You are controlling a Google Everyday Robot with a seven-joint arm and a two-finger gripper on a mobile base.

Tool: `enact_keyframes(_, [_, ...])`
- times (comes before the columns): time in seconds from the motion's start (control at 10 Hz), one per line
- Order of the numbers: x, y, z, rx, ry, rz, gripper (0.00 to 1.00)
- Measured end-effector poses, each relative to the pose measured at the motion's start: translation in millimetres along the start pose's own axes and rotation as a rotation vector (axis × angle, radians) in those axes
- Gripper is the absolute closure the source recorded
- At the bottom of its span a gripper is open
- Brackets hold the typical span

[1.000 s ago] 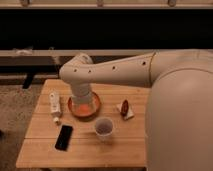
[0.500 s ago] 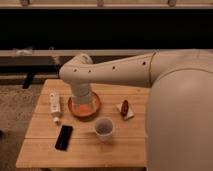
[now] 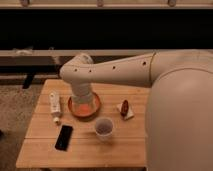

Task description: Push the ceramic bowl across the table

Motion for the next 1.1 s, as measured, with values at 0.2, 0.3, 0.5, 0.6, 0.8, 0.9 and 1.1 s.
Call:
enact_keyframes(0.2, [-30, -9, 6, -0.012, -0.013, -0.011, 0.35])
enact_keyframes(0.3, [-48, -16, 11, -0.018, -0.014, -0.018, 0.35])
enact_keyframes(0.5, [-77, -26, 23, -0.033, -0.008, -0.025, 0.35])
enact_keyframes(0.6, [-92, -31, 34, -0.043, 0.0, -0.028, 0.35])
enact_keyframes(0.8, [-105, -30, 55, -0.056, 0.024, -0.031, 0.35])
enact_keyframes(0.9, [-108, -27, 67, -0.062, 0.043, -0.034, 0.35])
enact_keyframes(1.1, [-110, -25, 89, -0.074, 0.077, -0.038, 0.35])
